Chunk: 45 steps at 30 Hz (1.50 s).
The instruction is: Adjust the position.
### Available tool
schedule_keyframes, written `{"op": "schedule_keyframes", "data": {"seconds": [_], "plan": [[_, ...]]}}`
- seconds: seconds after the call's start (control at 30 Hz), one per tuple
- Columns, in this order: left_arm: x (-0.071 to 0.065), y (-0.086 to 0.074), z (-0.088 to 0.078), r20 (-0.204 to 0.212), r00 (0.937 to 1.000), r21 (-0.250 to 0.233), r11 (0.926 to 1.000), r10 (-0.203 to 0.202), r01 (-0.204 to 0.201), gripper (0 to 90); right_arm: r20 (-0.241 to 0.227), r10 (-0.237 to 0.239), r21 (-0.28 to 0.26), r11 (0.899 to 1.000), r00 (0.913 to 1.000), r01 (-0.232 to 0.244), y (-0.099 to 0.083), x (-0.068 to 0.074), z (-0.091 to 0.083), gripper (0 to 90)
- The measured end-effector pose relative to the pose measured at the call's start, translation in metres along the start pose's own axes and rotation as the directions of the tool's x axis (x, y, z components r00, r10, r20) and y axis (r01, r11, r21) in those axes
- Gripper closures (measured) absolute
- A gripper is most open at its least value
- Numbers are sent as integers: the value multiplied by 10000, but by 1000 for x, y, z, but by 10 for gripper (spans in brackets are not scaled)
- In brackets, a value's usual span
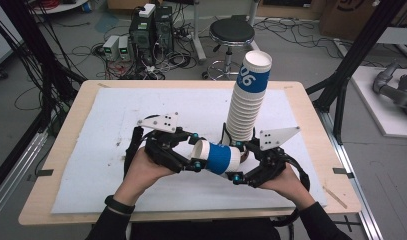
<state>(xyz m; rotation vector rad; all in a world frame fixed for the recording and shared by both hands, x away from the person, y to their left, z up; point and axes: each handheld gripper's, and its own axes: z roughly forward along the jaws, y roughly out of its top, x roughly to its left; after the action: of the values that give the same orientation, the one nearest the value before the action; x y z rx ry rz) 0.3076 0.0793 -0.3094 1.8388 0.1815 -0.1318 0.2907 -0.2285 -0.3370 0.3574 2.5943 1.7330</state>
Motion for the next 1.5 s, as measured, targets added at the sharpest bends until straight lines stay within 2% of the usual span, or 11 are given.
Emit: {"op": "schedule_keyframes", "data": {"seconds": [0.17,0.27,0.33,0.4,0.57,0.77,0.93,1.0,1.3,1.43,1.5], "plan": [[3,-3,-6,73,10000,-774,9970,21,-15,299,-46,322,-599,9977,9995,-325,-1,-1,-7,163],[6,-6,-10,185,9998,-1486,9888,-92,119,299,-107,483,-985,9939,9988,-491,-1,-2,-10,162],[8,-8,-13,271,9995,-1898,9816,-152,201,299,-136,568,-1028,9930,9983,-579,-1,-2,-11,162],[9,-9,-15,291,9994,-2198,9752,-212,271,300,-56,482,-1162,9920,9988,-485,0,-1,-11,162],[10,-12,-16,328,9992,-2761,9606,-246,327,300,-65,665,-1493,9865,9978,-667,0,0,-11,162],[10,-15,-10,618,9975,-3130,9484,-333,511,300,-317,1198,-2025,9714,9923,-1237,1,0,-9,133],[11,-18,-7,715,9969,-3123,9485,-316,524,300,-281,1183,-2090,9703,9926,-1215,1,0,-9,133],[12,-19,-6,848,9957,-3190,9457,-369,622,300,-474,1179,-2066,9704,9919,-1252,1,0,-9,133],[14,-23,1,1157,9921,-3283,9408,-484,842,300,-337,1149,-2048,9715,9928,-1194,2,2,-7,132],[13,-24,6,1178,9921,-2996,9509,-441,779,300,-371,977,-1932,9757,9945,-1031,3,3,-5,135],[13,-24,7,1145,9925,-2933,9531,-431,752,300,-293,946,-1893,9770,9951,-985,4,3,-5,157]]}}
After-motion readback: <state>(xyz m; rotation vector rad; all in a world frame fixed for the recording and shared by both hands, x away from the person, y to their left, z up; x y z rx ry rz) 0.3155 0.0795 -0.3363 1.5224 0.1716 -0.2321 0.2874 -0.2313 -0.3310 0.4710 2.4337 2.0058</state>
